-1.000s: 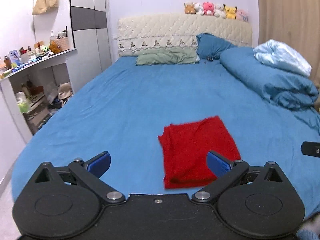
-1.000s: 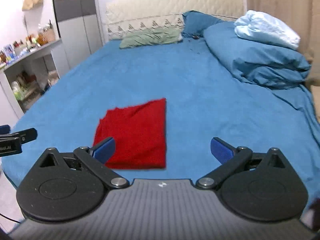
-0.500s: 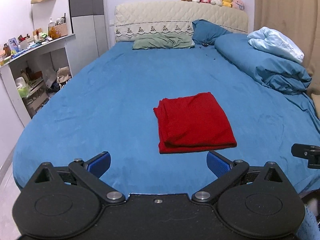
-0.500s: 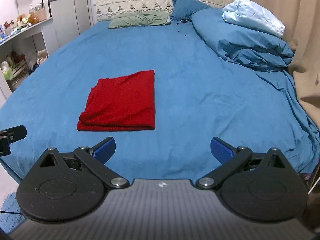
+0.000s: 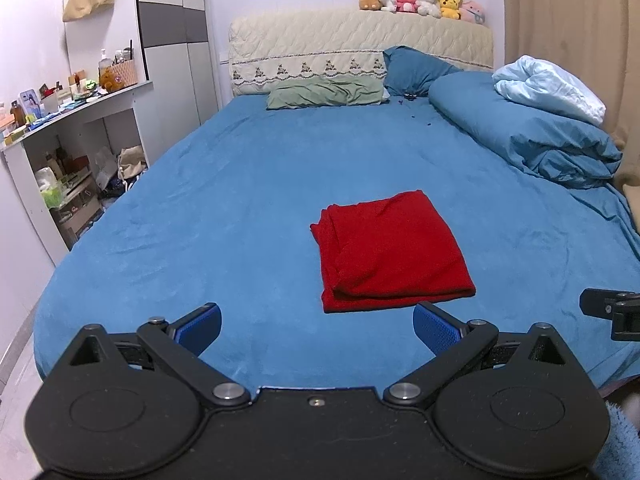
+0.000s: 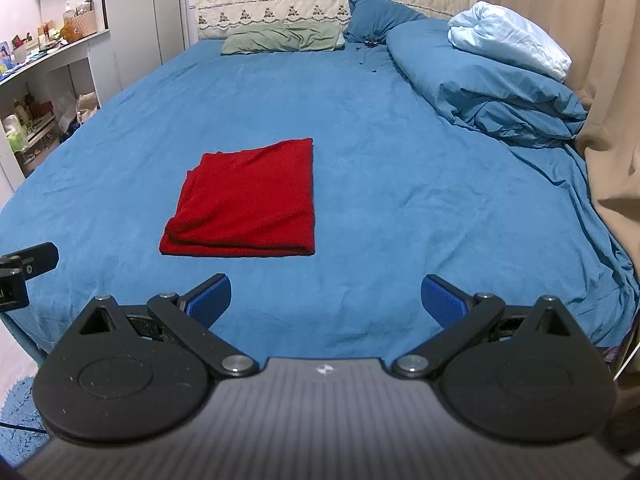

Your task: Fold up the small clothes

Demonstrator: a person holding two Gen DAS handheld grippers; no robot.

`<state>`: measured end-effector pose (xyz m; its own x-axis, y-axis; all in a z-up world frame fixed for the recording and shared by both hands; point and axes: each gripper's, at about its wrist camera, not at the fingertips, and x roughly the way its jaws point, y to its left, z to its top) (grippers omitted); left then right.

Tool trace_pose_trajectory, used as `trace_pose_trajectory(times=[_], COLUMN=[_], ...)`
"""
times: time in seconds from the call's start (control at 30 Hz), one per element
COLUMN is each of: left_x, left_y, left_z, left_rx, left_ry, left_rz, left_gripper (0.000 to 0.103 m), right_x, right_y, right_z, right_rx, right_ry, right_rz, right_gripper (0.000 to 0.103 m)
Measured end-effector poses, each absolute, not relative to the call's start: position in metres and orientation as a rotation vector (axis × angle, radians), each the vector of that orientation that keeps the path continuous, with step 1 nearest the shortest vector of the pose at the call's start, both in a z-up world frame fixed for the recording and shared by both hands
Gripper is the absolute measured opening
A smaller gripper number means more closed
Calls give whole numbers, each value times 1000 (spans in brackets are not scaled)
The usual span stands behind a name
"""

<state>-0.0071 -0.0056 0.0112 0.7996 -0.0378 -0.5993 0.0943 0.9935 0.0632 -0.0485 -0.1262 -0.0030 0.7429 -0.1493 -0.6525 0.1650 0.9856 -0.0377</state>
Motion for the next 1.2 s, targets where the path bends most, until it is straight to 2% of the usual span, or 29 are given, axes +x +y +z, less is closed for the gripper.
trace_pose_trajectory(times=[1.2], left_x=[-2], left_y=[-15], left_z=[10], left_rx=[125], left_ry=[635], left_rz=[-84], left_gripper=[103], right_x=[-45], right_y=[-118], right_z=[-5], right_rx=[49], right_ry=[725], right_rz=[-182], right_gripper=[103])
